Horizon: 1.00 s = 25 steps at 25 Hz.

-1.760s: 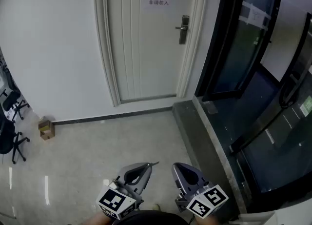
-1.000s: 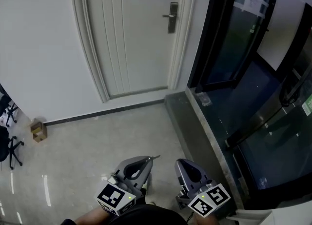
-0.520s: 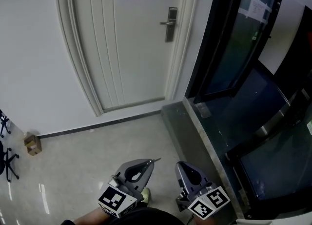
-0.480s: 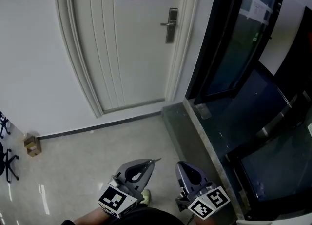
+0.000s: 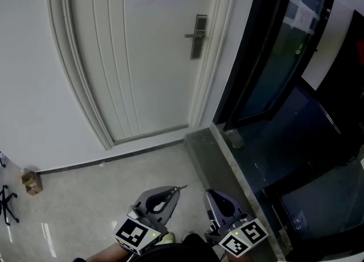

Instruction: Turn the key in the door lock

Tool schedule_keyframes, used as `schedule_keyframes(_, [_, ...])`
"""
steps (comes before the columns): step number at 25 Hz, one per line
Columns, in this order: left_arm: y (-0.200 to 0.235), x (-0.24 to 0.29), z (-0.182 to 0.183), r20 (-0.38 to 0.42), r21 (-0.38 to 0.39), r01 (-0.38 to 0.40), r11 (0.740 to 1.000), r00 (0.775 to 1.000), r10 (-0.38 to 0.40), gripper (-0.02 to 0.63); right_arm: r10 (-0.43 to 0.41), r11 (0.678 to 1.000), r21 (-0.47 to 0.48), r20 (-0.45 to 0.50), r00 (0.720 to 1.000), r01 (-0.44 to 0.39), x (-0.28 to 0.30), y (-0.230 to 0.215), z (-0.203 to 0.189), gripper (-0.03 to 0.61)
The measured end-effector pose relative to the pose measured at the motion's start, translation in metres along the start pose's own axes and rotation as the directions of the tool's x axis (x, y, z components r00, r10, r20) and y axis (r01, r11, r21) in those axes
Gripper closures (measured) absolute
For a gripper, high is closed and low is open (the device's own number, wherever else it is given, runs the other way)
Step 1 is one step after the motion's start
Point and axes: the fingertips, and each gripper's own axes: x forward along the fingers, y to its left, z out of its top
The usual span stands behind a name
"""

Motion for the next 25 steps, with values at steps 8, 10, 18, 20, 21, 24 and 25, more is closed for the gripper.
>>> schedule_keyframes(8, [0.028,0.051,-0.003,-0.011,-0.006,0.000,1.000,1.000,0.000,0.604,0.006,1.000,0.010,-0.011,1.000,-0.005,0.035,-0.046,0.005,0.563])
schedule_keyframes(10, [0.037,0.070,-0.002,-0.011,-0.004,-0.009,1.000,1.000,0.009,0.604,0.017,1.000,0.012,-0.013,1.000,-0.017,0.048,-0.062,0.009,0.563])
schedule_keyframes(18, [0.080,0.159,0.020,-0.003,0.002,-0.057,0.998,0.998,0.057,0.604,0.073,0.997,0.009,-0.036,0.997,-0.073,0.108,-0.135,0.046,0.563])
schedule_keyframes(20, [0.088,0.183,0.027,0.000,0.002,-0.067,0.998,0.998,0.067,0.604,0.084,0.996,0.011,-0.038,0.996,-0.084,0.122,-0.156,0.057,0.563])
schedule_keyframes(21, [0.092,0.196,0.030,0.002,0.003,-0.072,0.997,0.997,0.072,0.604,0.091,0.996,0.011,-0.040,0.995,-0.090,0.129,-0.167,0.062,0.563])
schedule_keyframes(24, [0.106,0.230,0.036,0.006,0.013,-0.094,0.996,0.996,0.093,0.604,0.117,0.993,0.008,-0.039,0.992,-0.116,0.146,-0.196,0.075,0.563])
schedule_keyframes(25, [0.110,0.241,0.037,0.006,0.020,-0.102,0.995,0.995,0.102,0.604,0.124,0.992,0.007,-0.037,0.992,-0.124,0.151,-0.205,0.080,0.563])
